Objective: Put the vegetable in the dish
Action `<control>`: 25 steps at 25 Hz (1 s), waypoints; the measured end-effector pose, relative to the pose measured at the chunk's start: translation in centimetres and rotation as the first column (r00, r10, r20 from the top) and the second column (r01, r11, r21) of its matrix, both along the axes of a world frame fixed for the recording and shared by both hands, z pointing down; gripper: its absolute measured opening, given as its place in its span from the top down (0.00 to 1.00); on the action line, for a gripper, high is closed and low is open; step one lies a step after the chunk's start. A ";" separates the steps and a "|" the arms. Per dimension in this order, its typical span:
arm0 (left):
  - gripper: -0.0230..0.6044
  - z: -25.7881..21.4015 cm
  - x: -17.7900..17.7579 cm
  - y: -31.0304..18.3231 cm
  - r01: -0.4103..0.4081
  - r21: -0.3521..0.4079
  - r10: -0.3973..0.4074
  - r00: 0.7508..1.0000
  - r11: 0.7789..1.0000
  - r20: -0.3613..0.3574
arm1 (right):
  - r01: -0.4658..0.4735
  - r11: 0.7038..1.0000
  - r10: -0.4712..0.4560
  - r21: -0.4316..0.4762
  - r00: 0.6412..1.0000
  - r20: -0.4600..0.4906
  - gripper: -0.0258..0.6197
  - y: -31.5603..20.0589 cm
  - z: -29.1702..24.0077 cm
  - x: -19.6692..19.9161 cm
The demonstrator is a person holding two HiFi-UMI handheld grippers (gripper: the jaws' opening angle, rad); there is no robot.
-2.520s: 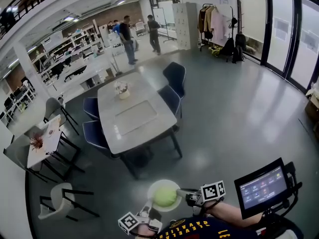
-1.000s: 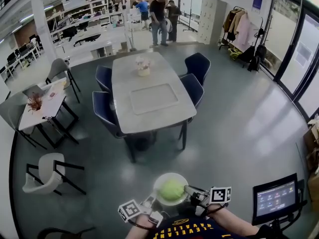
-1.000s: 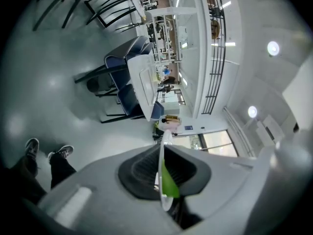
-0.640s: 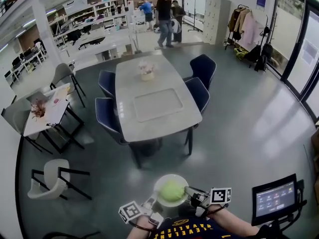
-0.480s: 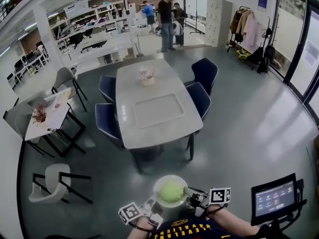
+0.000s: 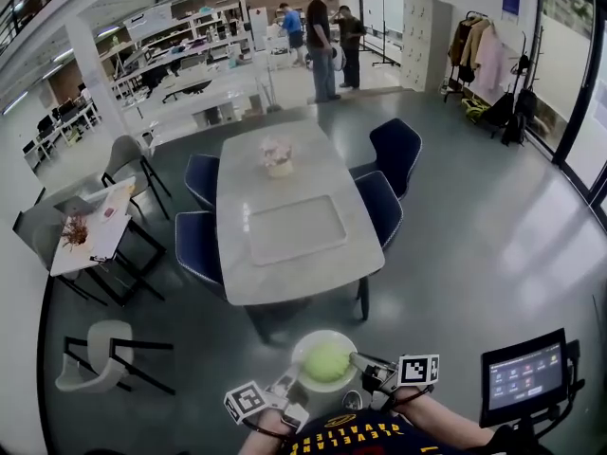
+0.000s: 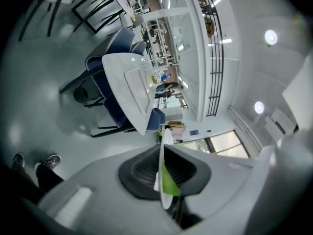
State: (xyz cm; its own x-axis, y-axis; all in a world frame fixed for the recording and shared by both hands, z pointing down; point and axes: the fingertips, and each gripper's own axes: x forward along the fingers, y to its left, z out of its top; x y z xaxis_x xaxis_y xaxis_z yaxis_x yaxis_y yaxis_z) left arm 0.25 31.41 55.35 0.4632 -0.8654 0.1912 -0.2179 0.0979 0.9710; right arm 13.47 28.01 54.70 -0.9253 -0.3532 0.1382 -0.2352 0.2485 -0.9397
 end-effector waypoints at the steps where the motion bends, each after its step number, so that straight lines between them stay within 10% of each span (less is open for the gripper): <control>1: 0.93 0.1 0.2 -1.0 0.000 0.000 0.000 1.000 1.000 0.004 | 0.002 1.000 -0.002 0.001 1.000 0.000 0.92 -1.0 0.1 0.2; 25: 0.93 1.5 0.9 -15.5 -0.067 -0.016 0.067 0.998 0.998 -0.021 | -0.063 0.998 0.064 -0.024 0.998 0.006 0.92 -14.7 1.7 0.9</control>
